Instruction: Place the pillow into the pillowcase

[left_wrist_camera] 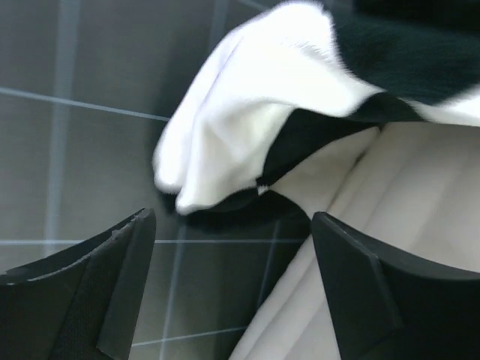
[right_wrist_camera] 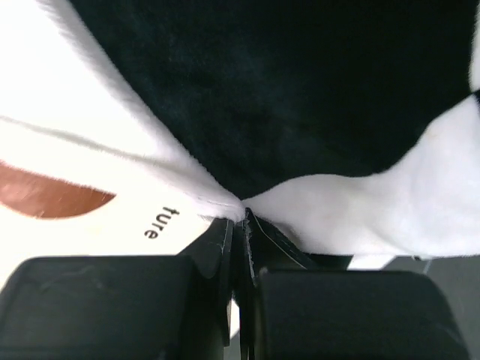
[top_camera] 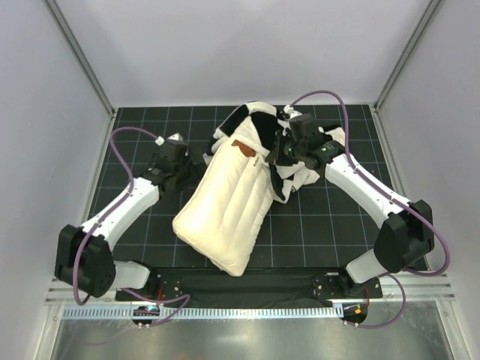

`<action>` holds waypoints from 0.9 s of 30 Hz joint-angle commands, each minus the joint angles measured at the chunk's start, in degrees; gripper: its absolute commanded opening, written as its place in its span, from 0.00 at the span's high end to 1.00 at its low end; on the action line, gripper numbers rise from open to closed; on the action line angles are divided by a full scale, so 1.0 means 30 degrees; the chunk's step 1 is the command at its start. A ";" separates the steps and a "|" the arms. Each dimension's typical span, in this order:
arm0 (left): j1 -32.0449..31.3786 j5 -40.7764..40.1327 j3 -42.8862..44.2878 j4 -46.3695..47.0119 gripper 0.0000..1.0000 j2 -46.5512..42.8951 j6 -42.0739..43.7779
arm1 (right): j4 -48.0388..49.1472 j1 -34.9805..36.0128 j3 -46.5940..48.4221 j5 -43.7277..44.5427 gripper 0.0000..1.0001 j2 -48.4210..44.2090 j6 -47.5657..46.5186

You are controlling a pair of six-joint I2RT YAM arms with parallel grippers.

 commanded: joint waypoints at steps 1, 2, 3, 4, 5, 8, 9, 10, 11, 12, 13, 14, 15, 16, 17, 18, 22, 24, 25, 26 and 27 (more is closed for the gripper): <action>0.1946 -0.0110 -0.0523 0.0689 0.09 -0.2149 0.0753 | 0.2548 0.0117 0.0358 -0.0515 0.96 -0.0600 -0.1028; 0.2419 0.0333 -0.0670 0.0718 0.06 -0.2384 0.0753 | 0.2723 0.0118 0.0417 -0.0603 0.96 -0.0512 -0.1086; 0.2858 0.1121 -0.0701 0.0719 0.01 -0.2792 0.0753 | 0.3247 0.0176 0.0389 -0.0720 0.96 -0.0337 -0.1145; 0.3704 0.2202 -0.0730 0.0661 0.00 -0.2912 0.0753 | 0.3252 0.0205 0.0476 -0.0547 0.96 -0.0162 -0.1116; 0.4118 0.2851 -0.0788 0.0602 0.00 -0.3059 0.0695 | 0.3049 0.0235 0.0679 -0.0226 0.96 -0.0015 -0.1058; 0.5263 0.4554 -0.0964 0.0223 0.00 -0.3732 0.0286 | 0.1295 0.0235 0.1996 0.1882 0.96 0.1039 -0.1144; 0.5410 0.4759 -0.1168 0.0018 0.00 -0.3966 0.0110 | 0.0971 0.0235 0.2406 0.2031 0.96 0.1302 -0.1203; 0.5441 0.5052 -0.1431 -0.0158 0.00 -0.4664 -0.0036 | 0.1025 0.0235 0.2497 0.2062 0.96 0.1595 -0.1204; 0.5441 0.5606 -0.1752 -0.0015 0.00 -0.5019 -0.0241 | 0.1142 0.0206 0.2527 0.2004 0.96 0.1714 -0.1262; 0.5441 0.5814 -0.2539 0.0102 0.00 -0.5429 -0.0359 | 0.1520 0.0293 0.2440 0.1916 0.96 0.1831 -0.1205; 0.5441 0.6048 -0.2866 0.0307 0.00 -0.5839 -0.0360 | 0.1611 0.0265 0.2497 0.1829 0.96 0.2064 -0.1204; 0.5412 0.6225 -0.3159 0.0512 0.00 -0.5756 -0.0215 | 0.1699 0.0293 0.2672 0.1654 0.96 0.2241 -0.1233; 0.5412 0.6342 -0.3568 0.0485 0.00 -0.5494 -0.0098 | 0.1758 0.0323 0.2819 0.1536 0.96 0.2417 -0.1175; 0.5412 0.6286 -0.3688 0.0484 0.00 -0.4651 0.0020 | 0.1758 0.0381 0.2965 0.1448 0.96 0.2621 -0.1175; 0.5441 0.6053 -0.3805 0.0281 0.00 -0.4178 0.0137 | 0.1729 0.0439 0.3228 0.1302 0.96 0.2971 -0.1175; 0.5412 0.5471 -0.4010 0.0279 0.00 -0.3796 0.0225 | 0.1671 0.0585 0.3375 0.1300 0.96 0.3120 -0.1204; 0.5382 0.2400 -0.4828 0.0425 0.00 -0.3469 0.0050 | 0.1495 0.1315 0.3728 0.1388 0.96 0.3560 -0.1992; 0.5382 0.1689 -0.5152 0.0397 0.01 -0.3908 -0.0240 | 0.1465 0.1814 0.4020 0.0982 0.96 0.3765 -0.2955; 0.5382 0.1250 -0.5531 0.0455 0.00 -0.4084 -0.0359 | 0.1523 0.2397 0.4079 0.0920 0.96 0.3853 -0.3136; 0.5382 0.1217 -0.5796 0.0513 0.00 -0.4346 -0.0505 | 0.1640 0.2751 0.4370 0.0803 0.96 0.3941 -0.3341; 0.5353 0.1304 -0.6031 0.0746 0.00 -0.4349 -0.0594 | 0.1757 0.3074 0.4518 -0.0039 0.96 0.4203 -0.3633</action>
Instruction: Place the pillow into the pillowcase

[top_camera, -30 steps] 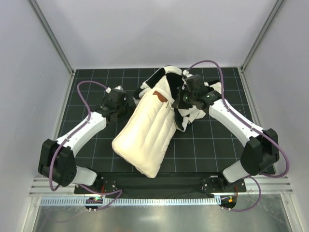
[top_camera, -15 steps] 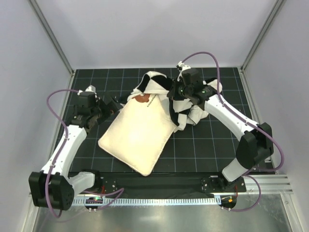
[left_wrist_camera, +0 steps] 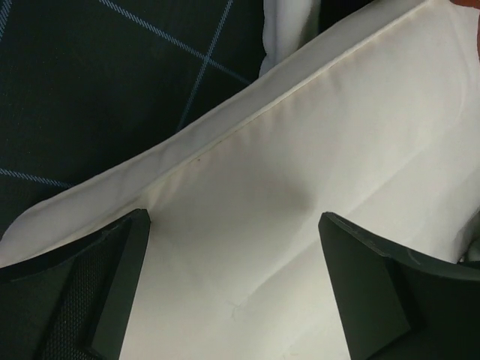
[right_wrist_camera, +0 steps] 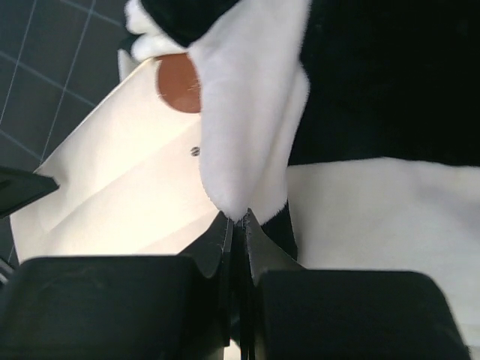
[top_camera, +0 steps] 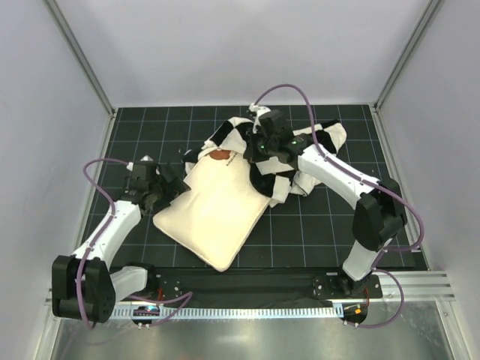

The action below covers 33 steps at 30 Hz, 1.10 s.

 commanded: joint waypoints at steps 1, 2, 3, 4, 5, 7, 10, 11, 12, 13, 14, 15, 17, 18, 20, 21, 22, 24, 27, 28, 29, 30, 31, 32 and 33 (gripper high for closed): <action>-0.0111 -0.0891 -0.1150 0.1043 0.00 -0.0474 -0.0543 | 0.0570 0.1871 0.1509 -0.1198 0.96 0.0307 -0.1710; -0.0257 -0.0596 -0.1241 0.1544 0.00 0.0020 -0.0603 | 0.0484 0.2227 0.2150 -0.1344 0.96 0.0570 -0.1830; -0.0809 -0.0274 -0.1242 0.2448 0.03 0.0547 -0.0661 | 0.0396 0.2549 0.2533 -0.1926 0.96 0.1210 -0.2150; -0.1221 -0.0154 -0.1068 0.2863 0.07 0.1104 -0.0807 | 0.0193 0.2959 0.2972 -0.2222 0.96 0.1594 -0.2298; -0.1689 -0.0327 -0.0515 0.3186 0.17 0.1689 -0.0866 | -0.0593 0.3630 0.4021 -0.2312 0.96 0.2091 -0.2445; -0.2950 -0.0592 0.0336 0.4149 0.35 0.3857 -0.1186 | -0.1475 0.4424 0.4993 -0.2284 0.96 0.3260 -0.2941; -0.4298 -0.0681 0.1393 0.6604 0.67 0.5589 -0.1802 | -0.3554 0.5772 0.6460 -0.1849 0.96 0.3649 -0.3178; -0.4562 -0.1145 0.1685 0.7023 0.78 0.5824 -0.2181 | -0.4053 0.6036 0.6463 -0.1148 0.96 0.3387 -0.2889; -0.4913 -0.1381 0.2326 0.7230 0.80 0.6116 -0.2272 | -0.3971 0.6213 0.6173 -0.0706 0.96 0.2921 -0.2567; -0.5003 -0.1529 0.2767 0.7348 0.84 0.6206 -0.2273 | -0.3738 0.6215 0.5735 -0.0614 0.96 0.2017 -0.2303; -0.5062 -0.1501 0.3178 0.7668 0.91 0.6294 -0.2331 | -0.3300 0.6215 0.4889 -0.0294 0.96 0.1457 -0.1778; -0.5092 -0.1385 0.4023 0.7788 0.94 0.6382 -0.2303 | -0.3296 0.6215 0.4562 0.0144 0.96 0.1016 -0.1541; -0.5092 -0.1093 0.4906 0.7876 1.00 0.6762 -0.2215 | -0.3267 0.6215 0.3799 0.1430 0.96 -0.0124 -0.1101; -0.5208 -0.0511 0.5374 0.7906 1.00 0.6909 -0.2011 | -0.3267 0.6215 0.3652 0.1930 0.96 -0.0363 -0.1070; -0.5384 0.0107 0.6489 0.7906 1.00 0.7318 -0.1543 | -0.4080 0.6215 0.3940 0.4845 0.94 -0.0395 -0.1069; -0.5472 0.0197 0.6666 0.7674 0.99 0.7291 -0.1222 | -0.4667 0.6186 0.4291 0.5967 0.91 -0.0163 -0.1331; -0.5444 0.0082 0.6668 0.7498 0.96 0.7233 -0.1131 | -0.5340 0.6098 0.4730 0.7051 0.83 0.0101 -0.1449; -0.5444 -0.0415 0.6406 0.6885 0.82 0.6562 -0.0694 | -0.7683 0.5952 0.6194 1.0266 0.74 0.0947 -0.1277; -0.5443 -0.1527 0.6082 0.5684 0.35 0.5565 -0.0107 | -0.9855 0.5308 0.7048 1.1573 0.61 0.1189 -0.0720; -0.5415 -0.1936 0.6082 0.4809 0.25 0.5302 0.0388 | -1.0119 0.5161 0.6585 1.1574 0.58 0.0897 -0.0573; -0.5414 -0.1998 0.5995 0.4337 0.20 0.4980 0.0654 | -1.0122 0.5073 0.6145 1.1632 0.50 0.0546 -0.0600; -0.5443 -0.2840 0.5907 0.3723 0.17 0.4310 0.0773 | -1.0209 0.5072 0.5677 1.1836 0.45 -0.0414 -0.0514; -0.5444 -0.3603 0.5791 0.2934 0.11 0.3839 0.1006 | -1.0094 0.5072 0.4512 1.2012 0.40 -0.0975 -0.0310; -0.5415 -0.3900 0.5441 0.2491 0.07 0.3370 0.1066 | -0.9919 0.5072 0.3746 1.2159 0.37 -0.1532 -0.0279; -0.5443 -0.4193 0.5235 0.2138 0.04 0.2408 0.1096 | -0.9685 0.5072 0.3042 1.2305 0.34 -0.2204 -0.0307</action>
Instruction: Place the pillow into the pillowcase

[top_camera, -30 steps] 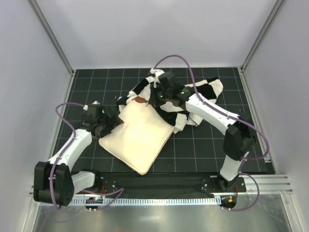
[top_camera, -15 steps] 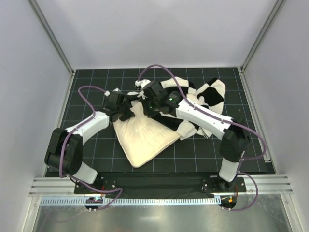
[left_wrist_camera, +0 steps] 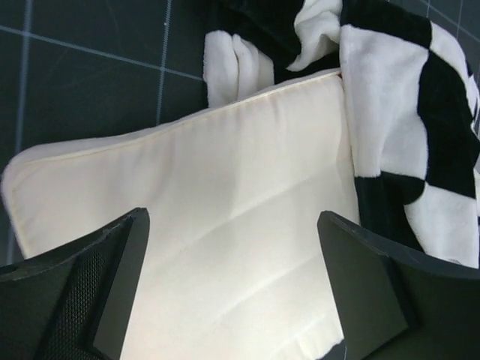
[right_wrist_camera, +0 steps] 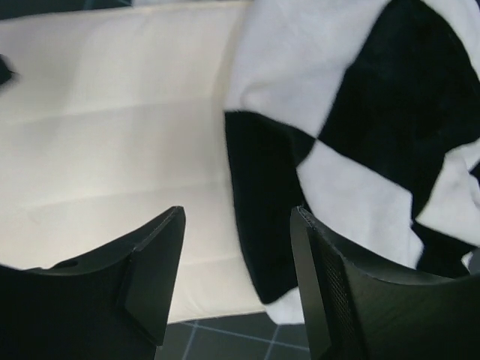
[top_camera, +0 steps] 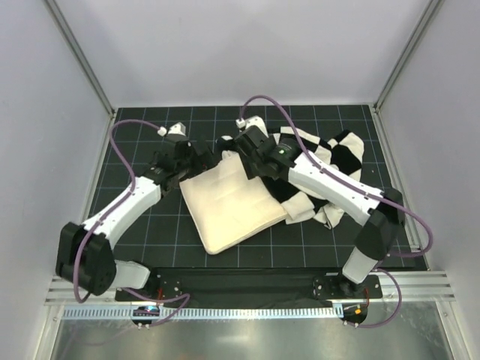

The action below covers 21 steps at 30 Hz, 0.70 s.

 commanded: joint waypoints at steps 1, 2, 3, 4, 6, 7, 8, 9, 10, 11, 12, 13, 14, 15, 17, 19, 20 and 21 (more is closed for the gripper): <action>-0.0001 -0.1915 -0.0602 -0.2125 0.01 -0.2699 0.0797 | -0.0642 -0.0072 -0.2693 0.1771 0.34 -0.3292 0.0392; -0.0001 -0.2004 -0.0895 -0.2363 0.00 -0.3139 0.0623 | -0.0640 -0.0072 -0.3198 0.1917 0.33 -0.3707 0.0420; -0.0030 -0.1831 -0.1652 -0.2568 0.00 -0.4013 0.0447 | -0.0669 -0.0072 -0.3638 0.2006 0.33 -0.4002 0.0507; -0.0030 -0.1626 -0.2065 -0.2744 0.00 -0.4428 0.0214 | -0.0727 -0.0072 -0.4513 0.2325 0.33 -0.4353 0.0653; -0.0001 -0.1010 -0.3727 -0.2805 0.00 -0.5830 -0.0606 | -0.0728 -0.0101 -0.5309 0.2592 0.34 -0.4473 0.1006; -0.0030 -0.0893 -0.4203 -0.2776 0.00 -0.6361 -0.0812 | -0.0728 -0.0101 -0.5980 0.2592 0.34 -0.4415 0.1122; -0.0001 -0.0776 -0.4788 -0.2717 0.00 -0.6801 -0.1307 | -0.0699 -0.0101 -0.6218 0.2447 0.34 -0.4212 0.1385; -0.0059 -0.0513 -0.5606 -0.2630 0.00 -0.7154 -0.1457 | -0.0699 -0.0101 -0.6453 0.2330 0.34 -0.4036 0.1445; -0.0060 -0.0308 -0.5991 -0.2658 0.00 -0.7795 -0.1604 | -0.0612 -0.0101 -0.6745 0.2213 0.36 -0.3860 0.1504; -0.0089 -0.0132 -0.6314 -0.2513 0.00 -0.7976 -0.1895 | -0.0582 -0.0101 -0.6864 0.2038 0.36 -0.3510 0.1678; -0.0118 0.0276 -0.6579 -0.2396 0.00 -0.8093 -0.2014 | -0.0436 -0.0101 -0.7039 0.1891 0.36 -0.3362 0.1651; -0.0205 0.0280 -0.7045 -0.2249 0.00 -0.8095 -0.2102 | -0.0145 -0.0159 -0.7302 0.1657 0.36 -0.3215 0.1564; -0.0409 0.0773 -0.7253 -0.2132 0.00 -0.7979 -0.2248 | 0.0003 -0.0160 -0.7421 0.1220 0.37 -0.2895 0.1534; -0.0614 0.0894 -0.7458 -0.1522 0.00 -0.7832 -0.2569 | 0.0208 -0.0218 -0.7538 0.0896 0.36 -0.2804 0.1476; -0.1257 0.1158 -0.7986 -0.0699 0.00 -0.7191 -0.2921 | 0.0969 -0.0597 -0.7948 0.0368 0.37 -0.2512 0.1329; -0.1727 0.1304 -0.8221 0.0736 0.00 -0.6546 -0.3333 | 0.1205 -0.0861 -0.7950 0.0131 0.41 -0.2043 0.1387; -0.1817 0.1277 -0.8222 0.1233 0.00 -0.5933 -0.3392 | 0.1119 -0.0892 -0.7891 0.0479 0.59 -0.1897 0.1590; -0.1905 0.1218 -0.8193 0.2050 0.00 -0.5521 -0.3392 | 0.0915 -0.0921 -0.7746 0.0947 0.68 -0.1634 0.1766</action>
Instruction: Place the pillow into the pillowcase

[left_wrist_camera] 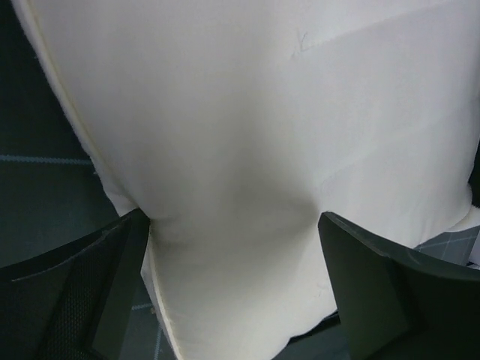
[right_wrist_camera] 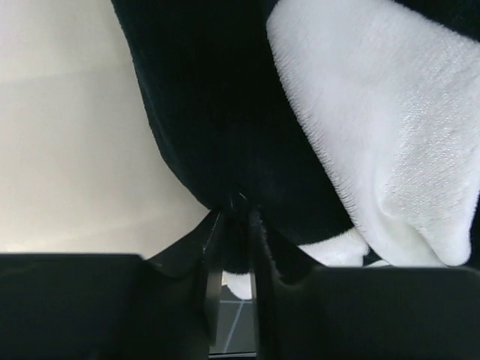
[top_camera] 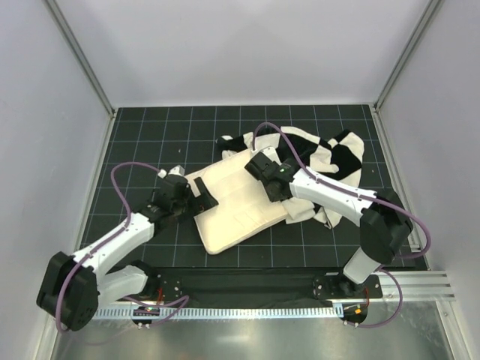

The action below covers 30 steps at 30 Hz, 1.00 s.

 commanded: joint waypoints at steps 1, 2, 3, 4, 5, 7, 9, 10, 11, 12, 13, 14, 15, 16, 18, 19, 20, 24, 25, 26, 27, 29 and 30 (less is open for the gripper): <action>-0.0324 0.0772 0.0011 0.3470 0.03 0.1265 -0.0682 | 0.0629 -0.0280 0.0313 0.0522 0.78 0.0226 0.0609; -0.0353 0.0890 0.0243 0.3735 0.06 0.2080 -0.0624 | 0.0512 -0.0280 0.0372 0.0435 0.93 0.0226 0.0639; -0.0383 0.1008 0.0420 0.4318 0.23 0.2524 -0.0478 | 0.0424 -0.0251 0.0460 0.0086 0.96 0.0110 0.0581; -0.0383 0.1212 0.0537 0.4614 0.33 0.2876 -0.0448 | 0.0510 -0.0251 0.0460 -0.0324 0.96 -0.0065 0.0436; -0.0383 0.1417 0.0713 0.4965 0.41 0.3344 -0.0418 | 0.0627 -0.0251 0.0431 -0.0792 0.96 -0.0241 0.0289; -0.0441 0.1740 0.0918 0.5900 0.63 0.4487 -0.0447 | 0.1154 -0.0222 0.0314 -0.3037 0.96 -0.0883 -0.0149; -0.0558 0.2180 0.1299 0.6782 0.81 0.5219 -0.0564 | 0.2174 -0.0163 0.0169 -0.5239 0.96 -0.1354 -0.0414; -0.0733 0.2268 0.1445 0.7539 0.88 0.5339 -0.0681 | 0.2529 -0.0076 0.0139 -0.7425 0.96 -0.1762 -0.0589; -0.0851 0.2472 0.1650 0.7750 0.95 0.5457 -0.0711 | 0.2881 -0.0046 0.0138 -0.8462 0.96 -0.1882 -0.0678; -0.1316 0.2445 0.2493 0.7723 1.00 0.5545 -0.0740 | 0.3725 -0.0075 0.0254 -0.9255 0.96 -0.1970 -0.0708; -0.1669 0.2299 0.2994 0.7490 1.00 0.5517 -0.0624 | 0.4140 -0.0075 0.0429 -1.1554 0.96 -0.1884 -0.0911; -0.2049 0.1602 0.3551 0.7111 1.00 0.5458 -0.0449 | 0.4434 -0.0075 0.0692 -1.2245 0.96 -0.1738 -0.0942; -0.2517 0.1044 0.5035 0.6498 1.00 0.5429 -0.0186 | 0.4524 -0.0075 0.1652 -1.2774 0.96 -0.1563 -0.0943; -0.3421 0.0574 0.5804 0.5941 1.00 0.5457 0.0077 | 0.4322 -0.0075 0.2358 -1.3040 0.96 -0.1300 -0.0972; -0.4100 0.0043 0.7589 0.4736 1.00 0.5574 0.0519 | 0.3214 -0.0075 0.4751 -1.3772 0.96 -0.0538 -0.1001; -0.4133 0.0187 0.7976 0.4647 1.00 0.5691 0.0490 | 0.2974 -0.0075 0.5463 -1.4036 0.96 -0.0419 -0.0972; -0.4133 0.0188 0.8299 0.4675 1.00 0.5721 0.0461 | 0.2798 -0.0075 0.6137 -1.4677 0.96 -0.0360 -0.1001; -0.4133 -0.0134 0.9734 0.3859 1.00 0.5897 0.0985 | 0.2653 -0.0075 0.8888 -1.5474 0.96 -0.0681 -0.0971; -0.4133 -0.0134 1.0028 0.3710 1.00 0.5955 0.1075 | 0.2389 -0.0162 0.9420 -1.5445 0.96 -0.0653 -0.1088; -0.4133 -0.0134 1.0524 0.3680 1.00 0.6014 0.1163 | 0.2009 -0.0250 0.9889 -1.5416 0.96 -0.0653 -0.1205; -0.4133 -0.0134 1.0645 0.3535 1.00 0.6014 0.1280 | 0.1454 -0.0338 1.0387 -1.5213 0.96 -0.0769 -0.1293; -0.4133 -0.0105 1.0560 0.3446 1.00 0.6044 0.1339 | 0.1157 -0.0572 1.0102 -1.4803 0.96 -0.1120 -0.1294; -0.4133 -0.0134 1.0355 0.3445 1.00 0.6044 0.1340 | 0.1127 -0.0631 0.9113 -1.4336 0.95 -0.1701 -0.1294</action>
